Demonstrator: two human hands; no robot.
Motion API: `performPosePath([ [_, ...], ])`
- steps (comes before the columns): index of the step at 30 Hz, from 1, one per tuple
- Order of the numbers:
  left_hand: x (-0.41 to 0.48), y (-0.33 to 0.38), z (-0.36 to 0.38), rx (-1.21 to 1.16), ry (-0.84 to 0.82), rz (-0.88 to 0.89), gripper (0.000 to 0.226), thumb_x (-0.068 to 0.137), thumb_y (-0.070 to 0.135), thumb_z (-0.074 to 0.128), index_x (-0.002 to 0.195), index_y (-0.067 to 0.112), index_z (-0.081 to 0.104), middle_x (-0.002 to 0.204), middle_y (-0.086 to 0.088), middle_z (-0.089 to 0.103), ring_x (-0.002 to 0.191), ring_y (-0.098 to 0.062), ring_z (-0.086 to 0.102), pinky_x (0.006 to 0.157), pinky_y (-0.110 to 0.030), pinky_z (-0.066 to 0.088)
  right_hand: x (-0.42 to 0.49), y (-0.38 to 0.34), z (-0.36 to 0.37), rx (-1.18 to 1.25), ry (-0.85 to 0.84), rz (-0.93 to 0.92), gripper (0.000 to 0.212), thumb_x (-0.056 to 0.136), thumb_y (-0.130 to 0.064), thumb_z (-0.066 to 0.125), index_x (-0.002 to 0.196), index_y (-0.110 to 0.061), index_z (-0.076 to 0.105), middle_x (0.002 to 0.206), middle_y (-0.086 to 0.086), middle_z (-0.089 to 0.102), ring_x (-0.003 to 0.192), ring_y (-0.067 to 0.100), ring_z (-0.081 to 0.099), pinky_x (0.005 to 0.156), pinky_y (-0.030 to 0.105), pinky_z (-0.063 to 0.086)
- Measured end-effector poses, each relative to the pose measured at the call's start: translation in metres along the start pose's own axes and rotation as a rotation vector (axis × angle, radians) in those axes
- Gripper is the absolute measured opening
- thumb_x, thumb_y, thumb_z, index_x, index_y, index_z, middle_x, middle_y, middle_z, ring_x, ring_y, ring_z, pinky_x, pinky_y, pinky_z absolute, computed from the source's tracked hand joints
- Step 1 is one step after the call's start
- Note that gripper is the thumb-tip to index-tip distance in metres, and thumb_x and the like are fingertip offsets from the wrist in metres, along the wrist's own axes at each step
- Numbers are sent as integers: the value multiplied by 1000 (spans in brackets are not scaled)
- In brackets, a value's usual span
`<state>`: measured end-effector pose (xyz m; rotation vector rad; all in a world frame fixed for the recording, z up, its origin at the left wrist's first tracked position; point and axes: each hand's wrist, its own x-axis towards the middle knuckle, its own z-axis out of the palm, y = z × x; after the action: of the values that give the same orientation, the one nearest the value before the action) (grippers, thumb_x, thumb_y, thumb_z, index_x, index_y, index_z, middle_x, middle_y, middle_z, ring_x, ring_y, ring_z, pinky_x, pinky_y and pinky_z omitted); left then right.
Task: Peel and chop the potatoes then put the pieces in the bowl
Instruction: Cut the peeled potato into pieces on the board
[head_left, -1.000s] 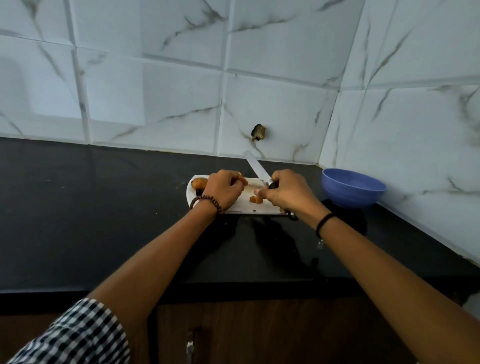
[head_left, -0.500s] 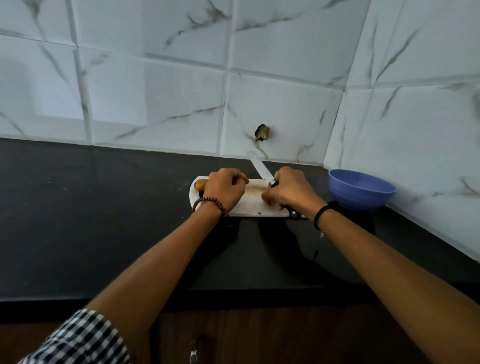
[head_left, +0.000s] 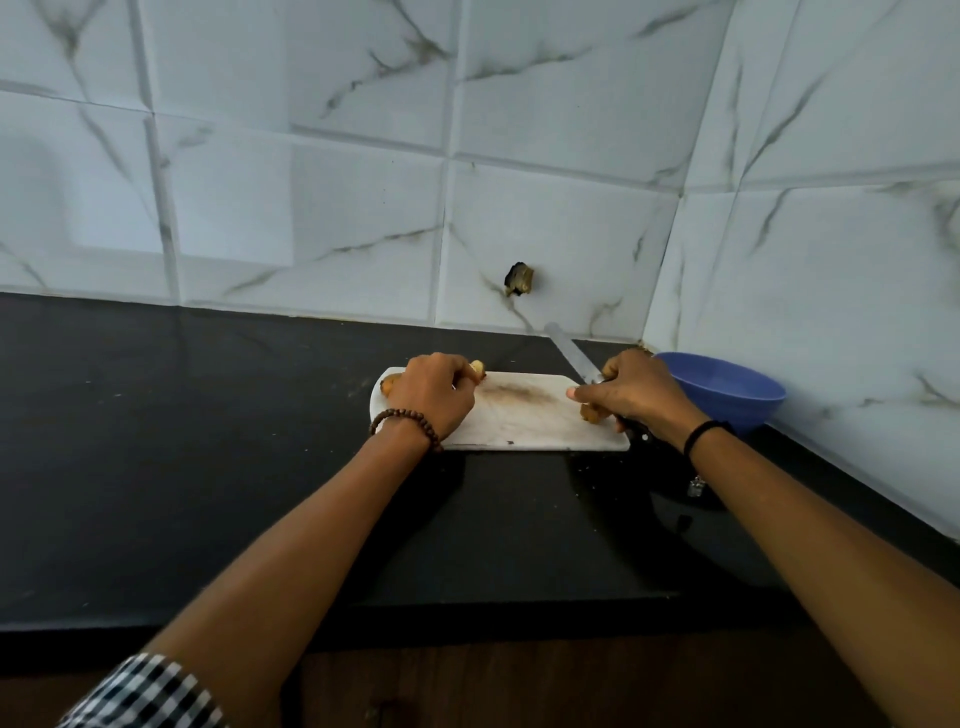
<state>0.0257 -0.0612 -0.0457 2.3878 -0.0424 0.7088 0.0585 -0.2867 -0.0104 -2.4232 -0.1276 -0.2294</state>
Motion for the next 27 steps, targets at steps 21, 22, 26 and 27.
performPosePath([
  [21,7,-16,-7,446,155,64,26,95,22,45,108,24,68,107,4,64,108,-16,50,92,-32,34,62,-82,91,-69,-8,-280,13,76,-5,72,76,-16,65,83,7,69,83,26,68,72,45,60],
  [22,6,-15,-6,449,155,73,26,94,21,46,108,25,67,106,4,63,107,-16,50,91,-32,34,64,-81,93,-79,-19,-283,11,75,-6,73,78,-15,67,82,6,70,82,25,68,74,47,59],
  [26,8,-14,-5,444,140,92,25,94,20,46,108,25,66,105,5,63,105,-16,49,90,-32,32,67,-78,97,-90,-48,-321,15,72,-4,73,74,-18,68,74,0,72,77,19,70,75,47,60],
  [27,8,-14,-5,441,138,96,25,94,20,46,108,25,66,104,5,63,105,-16,49,90,-32,32,67,-78,97,-91,-50,-323,17,71,-3,74,73,-19,68,73,-2,73,77,17,71,75,46,61],
])
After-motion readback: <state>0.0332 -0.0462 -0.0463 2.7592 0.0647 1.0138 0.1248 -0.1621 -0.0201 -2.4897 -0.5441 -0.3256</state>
